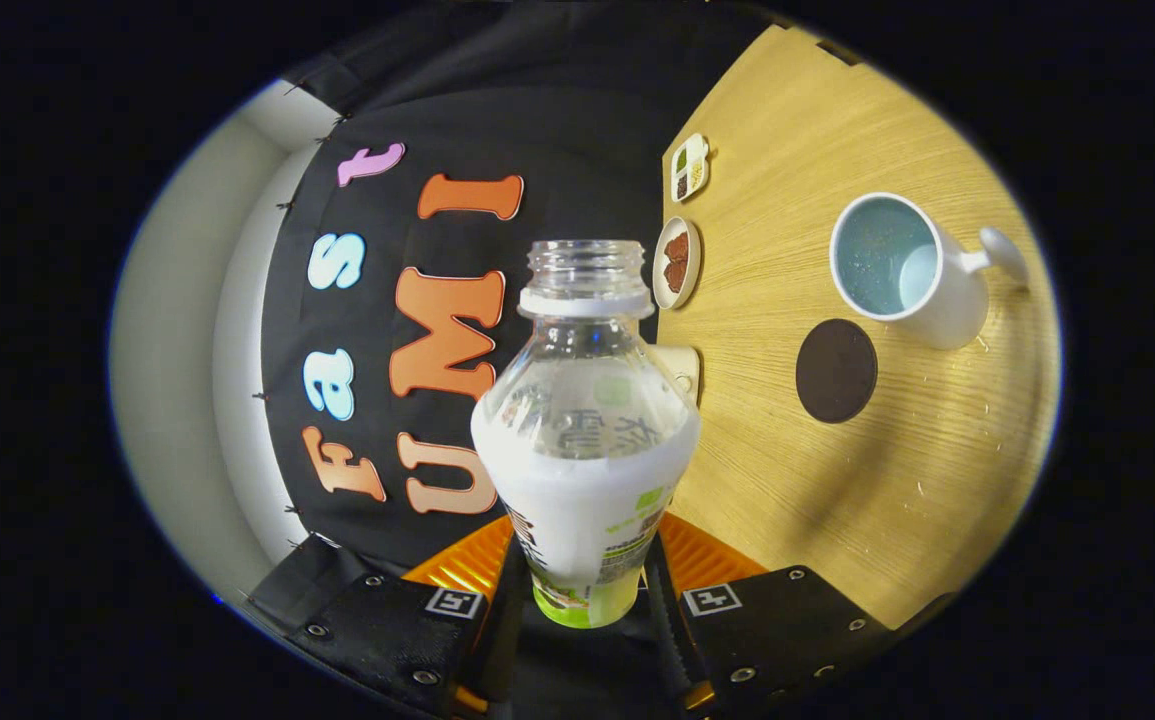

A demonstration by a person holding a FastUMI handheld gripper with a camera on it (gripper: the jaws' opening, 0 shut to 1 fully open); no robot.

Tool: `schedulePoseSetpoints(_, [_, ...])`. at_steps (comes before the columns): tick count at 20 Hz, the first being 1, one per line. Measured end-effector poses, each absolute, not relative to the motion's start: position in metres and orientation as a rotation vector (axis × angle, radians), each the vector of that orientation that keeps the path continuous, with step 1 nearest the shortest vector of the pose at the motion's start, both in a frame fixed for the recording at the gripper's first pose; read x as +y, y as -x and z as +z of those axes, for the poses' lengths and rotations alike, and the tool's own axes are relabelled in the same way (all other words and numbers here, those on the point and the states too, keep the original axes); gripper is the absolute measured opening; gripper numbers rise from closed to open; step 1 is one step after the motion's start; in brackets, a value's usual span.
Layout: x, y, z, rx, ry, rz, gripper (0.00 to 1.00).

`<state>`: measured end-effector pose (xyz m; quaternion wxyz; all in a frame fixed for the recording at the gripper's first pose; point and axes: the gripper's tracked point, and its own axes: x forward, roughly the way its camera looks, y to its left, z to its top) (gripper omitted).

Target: Take the bottle from table, then pour the juice into the cup, finally place the bottle on the coaster

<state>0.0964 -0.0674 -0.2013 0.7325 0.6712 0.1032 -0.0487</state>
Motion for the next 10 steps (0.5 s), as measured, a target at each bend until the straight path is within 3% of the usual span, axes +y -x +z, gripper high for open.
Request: schedulePoseSetpoints(10, [-0.080, -0.100, -0.205, 0.225, -1.648, -0.152, 0.58])
